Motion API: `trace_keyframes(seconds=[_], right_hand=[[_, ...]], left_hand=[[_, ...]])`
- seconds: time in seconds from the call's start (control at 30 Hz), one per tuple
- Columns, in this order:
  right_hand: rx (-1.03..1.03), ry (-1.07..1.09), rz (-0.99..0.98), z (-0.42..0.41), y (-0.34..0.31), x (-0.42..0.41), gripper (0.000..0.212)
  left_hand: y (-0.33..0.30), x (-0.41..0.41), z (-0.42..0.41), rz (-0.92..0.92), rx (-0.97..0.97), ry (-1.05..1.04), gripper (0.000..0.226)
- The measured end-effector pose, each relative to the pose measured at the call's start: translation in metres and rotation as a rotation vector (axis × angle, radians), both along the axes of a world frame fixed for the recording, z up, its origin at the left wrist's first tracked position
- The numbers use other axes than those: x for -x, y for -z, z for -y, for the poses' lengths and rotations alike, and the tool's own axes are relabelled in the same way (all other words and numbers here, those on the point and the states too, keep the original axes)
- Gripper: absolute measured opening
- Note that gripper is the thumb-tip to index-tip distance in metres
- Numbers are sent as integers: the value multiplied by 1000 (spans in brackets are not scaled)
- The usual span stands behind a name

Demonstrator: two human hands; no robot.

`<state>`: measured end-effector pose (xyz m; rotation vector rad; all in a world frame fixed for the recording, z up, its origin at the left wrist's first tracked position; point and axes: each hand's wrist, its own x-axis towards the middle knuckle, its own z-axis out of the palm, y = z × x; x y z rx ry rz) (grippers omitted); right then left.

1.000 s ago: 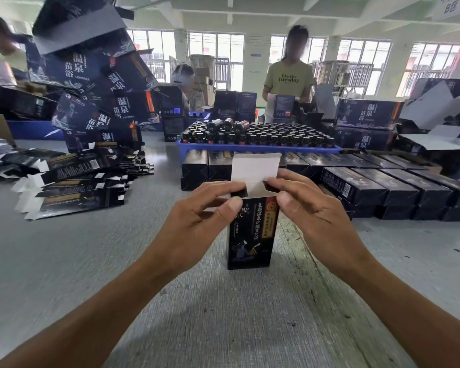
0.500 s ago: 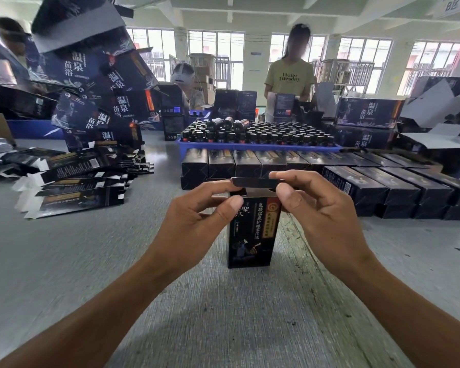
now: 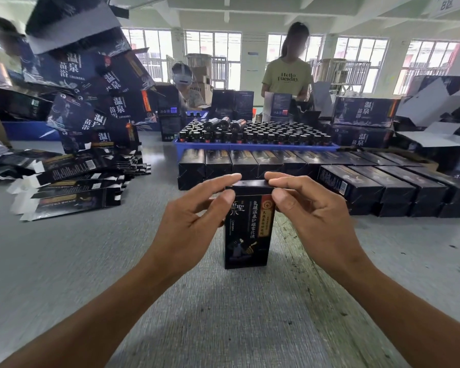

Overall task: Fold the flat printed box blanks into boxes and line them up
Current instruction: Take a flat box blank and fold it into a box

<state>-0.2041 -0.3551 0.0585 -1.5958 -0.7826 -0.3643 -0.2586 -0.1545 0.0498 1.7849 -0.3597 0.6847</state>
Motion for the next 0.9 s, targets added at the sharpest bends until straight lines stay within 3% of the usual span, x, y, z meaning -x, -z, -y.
trace_keyframes(seconds=[0.17, 0.33, 0.43, 0.57, 0.67, 0.77, 0.9], right_hand=[[66, 60, 69, 1, 3, -3, 18], [193, 152, 143, 3, 9, -9, 28], [334, 186, 111, 0, 16, -10, 53], [530, 180, 27, -13, 32, -6, 93], [645, 178, 78, -21, 42, 1, 91], [740, 231, 179, -27, 48, 9, 82], [752, 373, 198, -23, 41, -7, 66]], left_hand=[[2, -2, -3, 40, -78, -57, 30], [8, -6, -11, 30, -205, -69, 39], [14, -8, -12, -87, -320, -52, 64], [18, -15, -11, -64, -283, -127, 75], [21, -22, -16, -107, -133, -209, 76], [25, -25, -19, -222, 63, -166, 72], [27, -24, -12, -322, 84, -84, 82]])
